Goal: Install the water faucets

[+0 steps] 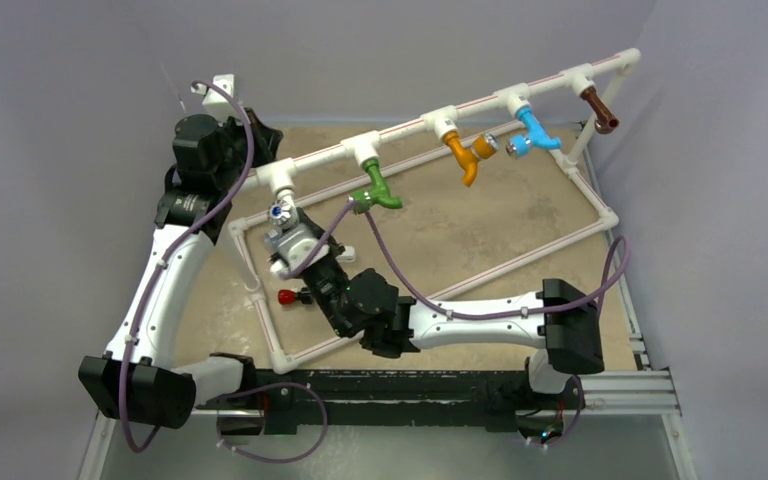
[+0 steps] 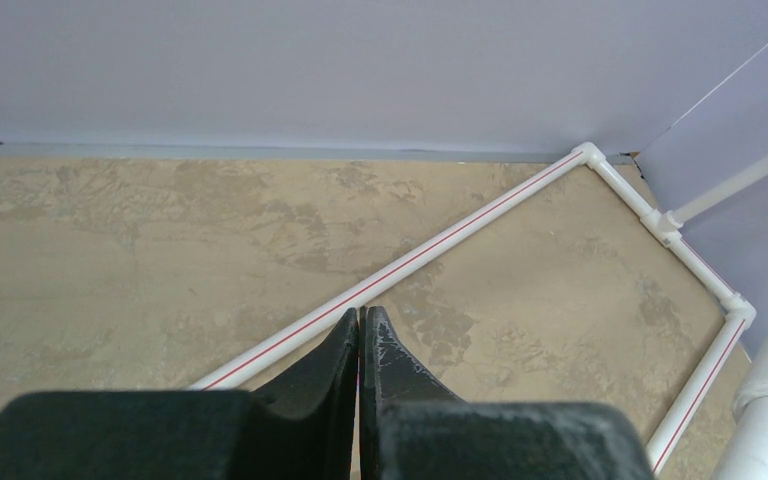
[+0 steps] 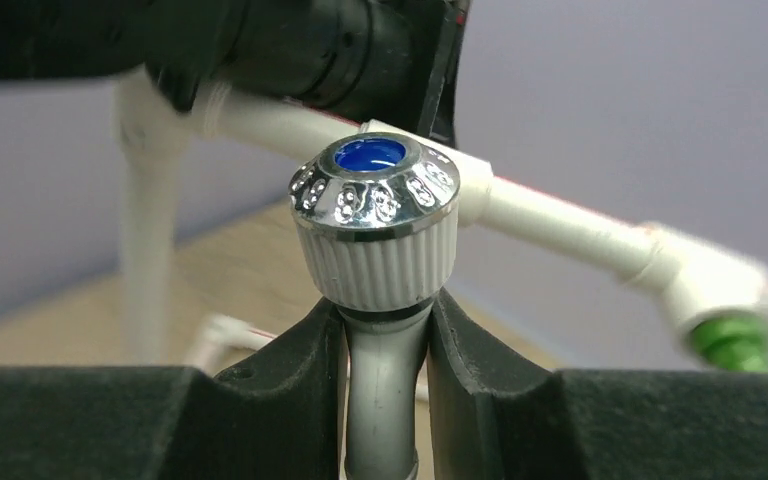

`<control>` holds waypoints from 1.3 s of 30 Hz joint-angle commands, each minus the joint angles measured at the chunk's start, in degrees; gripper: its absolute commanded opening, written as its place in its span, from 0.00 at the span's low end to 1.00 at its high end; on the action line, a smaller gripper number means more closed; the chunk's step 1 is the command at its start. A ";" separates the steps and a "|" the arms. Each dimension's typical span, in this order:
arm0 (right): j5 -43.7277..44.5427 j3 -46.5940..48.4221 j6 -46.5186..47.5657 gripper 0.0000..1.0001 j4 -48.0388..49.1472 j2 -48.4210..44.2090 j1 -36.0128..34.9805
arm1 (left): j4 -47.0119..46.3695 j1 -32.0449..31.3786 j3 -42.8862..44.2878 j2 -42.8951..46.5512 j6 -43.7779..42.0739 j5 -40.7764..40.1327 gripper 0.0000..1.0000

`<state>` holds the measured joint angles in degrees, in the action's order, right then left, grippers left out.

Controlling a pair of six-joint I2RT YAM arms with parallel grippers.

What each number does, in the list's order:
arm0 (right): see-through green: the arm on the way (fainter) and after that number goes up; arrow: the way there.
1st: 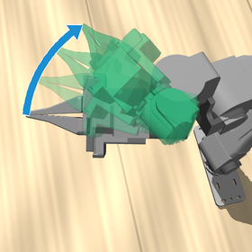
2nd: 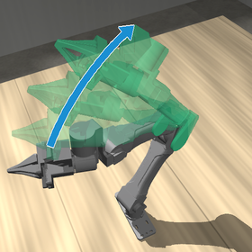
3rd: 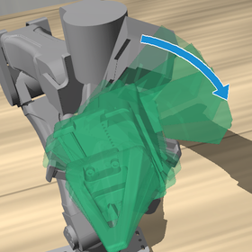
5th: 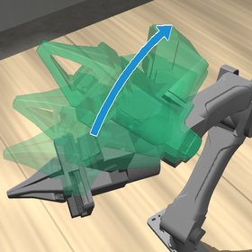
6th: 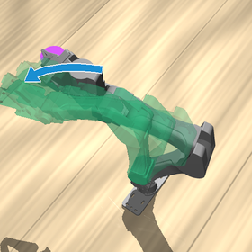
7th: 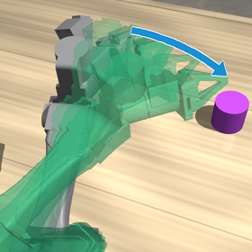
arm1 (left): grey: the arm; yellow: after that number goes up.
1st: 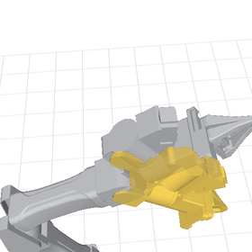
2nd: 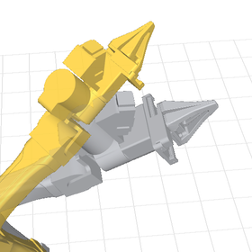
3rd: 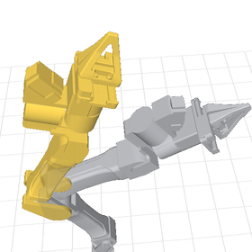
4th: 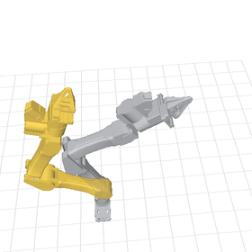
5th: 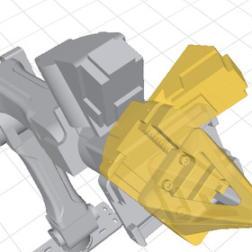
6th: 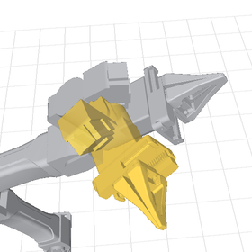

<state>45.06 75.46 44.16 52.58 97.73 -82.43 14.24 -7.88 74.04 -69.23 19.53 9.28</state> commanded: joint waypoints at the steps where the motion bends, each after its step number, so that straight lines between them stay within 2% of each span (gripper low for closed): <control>1: 3.71 -2.53 -49.63 0.00 0.43 -0.31 0.25 | 8.35 0.56 -3.29 -1.82 0.69 2.63 0.00; 4: 0.56 -4.93 -66.42 0.00 3.94 -1.81 0.25 | 8.40 0.53 -3.29 -1.83 0.69 2.50 0.00; 7: -1.32 -4.79 -83.15 0.00 2.59 -2.25 0.41 | 8.35 0.52 -3.29 -1.70 0.69 2.59 0.00; 12: -3.93 -3.84 -101.65 0.00 2.79 -2.80 0.52 | 8.35 0.51 -3.33 -1.70 0.69 2.76 0.00; 14: -4.92 -3.59 -105.63 0.00 4.42 -3.13 0.52 | 8.25 0.51 -3.38 -1.69 0.77 2.84 0.00; 19: -8.95 -2.60 -121.81 0.00 0.80 -4.09 1.80 | 8.26 0.50 -3.38 -2.08 0.86 3.07 0.00; 23: -9.81 -2.27 -121.64 0.00 1.88 -5.01 1.84 | 8.26 0.50 -3.38 -1.96 0.86 3.03 0.00; 24: -9.64 -2.22 -120.45 0.03 1.82 -5.27 1.84 | 8.25 0.50 -3.38 -2.03 0.86 3.03 0.00; 29: -10.47 -6.71 -113.80 0.49 0.79 -7.71 1.84 | 8.30 0.50 -3.38 -2.05 0.86 3.11 0.00; 31: -11.42 -9.42 -109.93 0.59 1.61 -9.08 1.84 | 8.24 0.50 -3.38 -2.05 0.86 3.03 0.00; 35: -13.06 -13.47 -99.38 0.76 -1.14 -11.89 1.84 | 8.26 0.50 -3.38 -2.13 0.86 2.94 0.00; 39: -14.44 -19.43 -95.24 0.81 -7.12 -17.76 1.84 | 8.35 0.50 -3.33 -2.13 0.79 2.86 0.00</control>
<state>33.19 60.16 -59.18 48.71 85.84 -80.73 13.74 -6.81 74.02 -69.36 19.59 10.68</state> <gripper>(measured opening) 0.791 0.002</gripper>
